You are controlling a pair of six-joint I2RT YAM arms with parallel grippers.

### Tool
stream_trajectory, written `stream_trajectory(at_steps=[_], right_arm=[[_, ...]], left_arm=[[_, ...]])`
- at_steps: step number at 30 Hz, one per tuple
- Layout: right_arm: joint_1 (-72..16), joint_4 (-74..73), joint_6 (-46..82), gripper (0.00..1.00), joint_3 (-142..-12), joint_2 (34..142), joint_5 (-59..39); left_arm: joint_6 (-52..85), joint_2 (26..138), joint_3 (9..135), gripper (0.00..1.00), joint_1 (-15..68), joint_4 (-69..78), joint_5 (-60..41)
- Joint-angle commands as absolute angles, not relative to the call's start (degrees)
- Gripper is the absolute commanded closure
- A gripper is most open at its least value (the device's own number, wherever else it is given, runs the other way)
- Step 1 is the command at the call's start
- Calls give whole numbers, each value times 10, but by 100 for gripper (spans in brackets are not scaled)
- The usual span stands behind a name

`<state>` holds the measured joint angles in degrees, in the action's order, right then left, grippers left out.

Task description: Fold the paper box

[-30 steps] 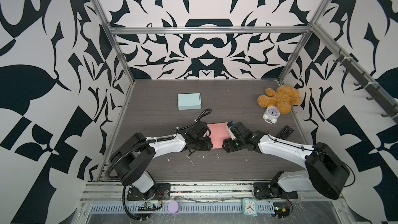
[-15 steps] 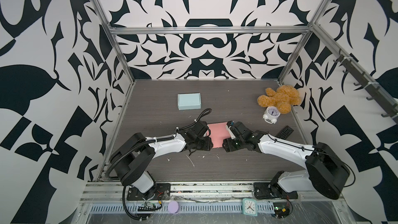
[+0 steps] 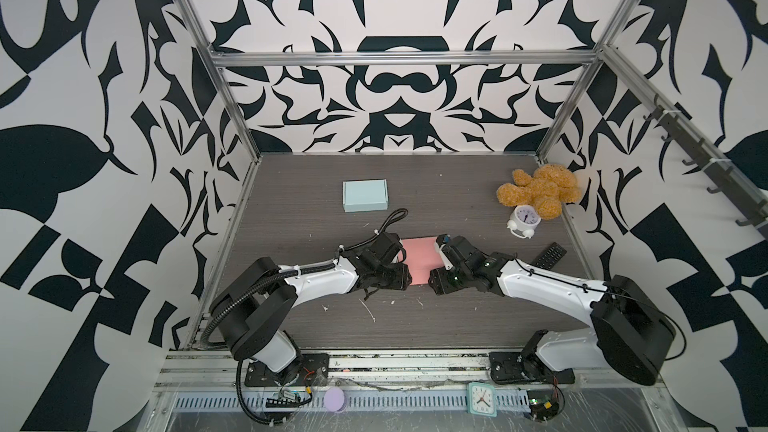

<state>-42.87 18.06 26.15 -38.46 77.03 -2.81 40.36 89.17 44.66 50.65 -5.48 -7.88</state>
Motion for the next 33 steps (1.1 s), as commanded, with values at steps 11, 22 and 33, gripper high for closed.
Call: stream_trajectory(at_steps=[11, 22, 33], right_arm=[[-443, 182, 271, 28, -400, 757, -13], [-443, 167, 264, 28, -396, 776, 0], [-443, 153, 254, 28, -395, 792, 4]], left_arm=[[409, 877, 434, 52, 509, -41, -77], [403, 893, 425, 55, 508, -19, -66], [397, 896, 420, 56, 505, -12, -65]])
